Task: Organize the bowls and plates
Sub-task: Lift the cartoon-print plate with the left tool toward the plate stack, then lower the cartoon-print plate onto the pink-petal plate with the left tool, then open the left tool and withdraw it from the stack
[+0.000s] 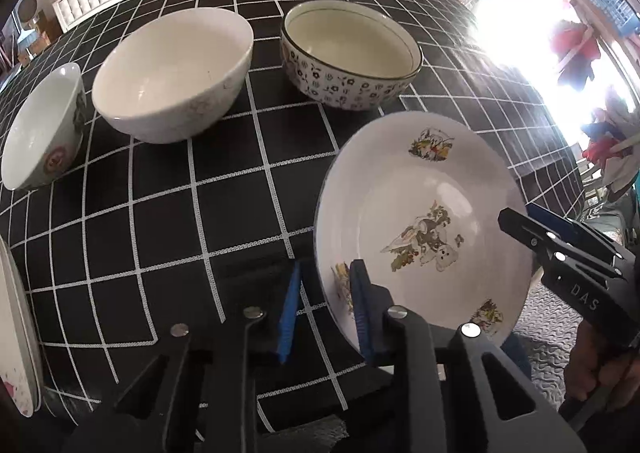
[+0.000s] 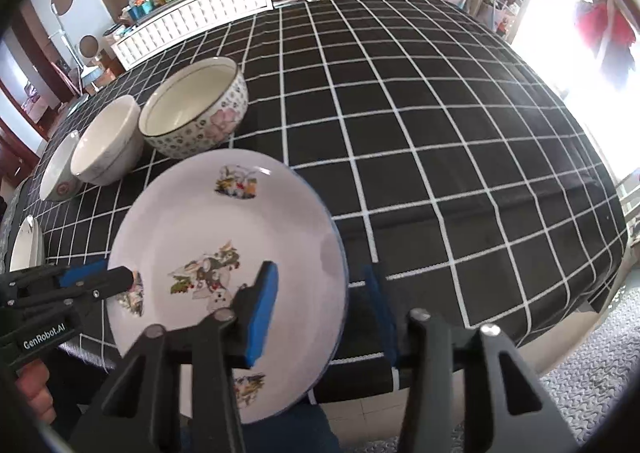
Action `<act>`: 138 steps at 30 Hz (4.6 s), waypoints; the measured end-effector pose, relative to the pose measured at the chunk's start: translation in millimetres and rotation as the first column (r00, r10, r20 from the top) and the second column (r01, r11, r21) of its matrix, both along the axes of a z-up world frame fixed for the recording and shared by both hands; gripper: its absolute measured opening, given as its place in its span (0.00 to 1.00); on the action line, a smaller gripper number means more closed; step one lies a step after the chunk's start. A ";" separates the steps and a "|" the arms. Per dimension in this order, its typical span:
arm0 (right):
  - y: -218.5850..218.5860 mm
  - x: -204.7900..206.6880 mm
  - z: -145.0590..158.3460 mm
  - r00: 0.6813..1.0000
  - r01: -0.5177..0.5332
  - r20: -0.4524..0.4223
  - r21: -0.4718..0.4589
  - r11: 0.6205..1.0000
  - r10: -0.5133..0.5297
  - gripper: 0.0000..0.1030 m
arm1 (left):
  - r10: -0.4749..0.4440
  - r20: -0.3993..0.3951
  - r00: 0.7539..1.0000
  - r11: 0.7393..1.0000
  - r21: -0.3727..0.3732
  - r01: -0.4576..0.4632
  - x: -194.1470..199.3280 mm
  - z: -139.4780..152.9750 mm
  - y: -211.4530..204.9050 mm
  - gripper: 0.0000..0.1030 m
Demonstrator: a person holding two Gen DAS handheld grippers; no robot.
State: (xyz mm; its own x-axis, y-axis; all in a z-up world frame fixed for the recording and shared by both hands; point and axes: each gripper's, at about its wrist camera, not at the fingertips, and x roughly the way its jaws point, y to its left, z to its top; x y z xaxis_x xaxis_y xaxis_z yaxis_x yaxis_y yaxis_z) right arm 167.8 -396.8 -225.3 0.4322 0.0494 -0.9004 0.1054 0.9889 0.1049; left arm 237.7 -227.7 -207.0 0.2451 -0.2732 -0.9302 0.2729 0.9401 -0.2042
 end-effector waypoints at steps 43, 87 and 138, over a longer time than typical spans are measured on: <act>84.2 -5.0 41.6 0.999 -0.048 0.013 0.021 0.999 0.048 0.18 | 0.118 0.042 0.992 0.988 -0.100 -0.114 -14.6 38.2 75.0 0.13; 384.4 10.0 21.1 0.862 -0.505 -0.054 -0.001 0.863 0.504 0.18 | 0.590 0.032 0.807 0.807 -0.074 -0.586 -117.6 43.5 398.7 0.13; 376.0 5.5 32.7 0.880 -0.474 -0.025 -0.134 0.870 0.475 0.22 | 0.517 0.122 0.847 0.854 -0.011 -0.520 -112.0 65.1 379.9 0.13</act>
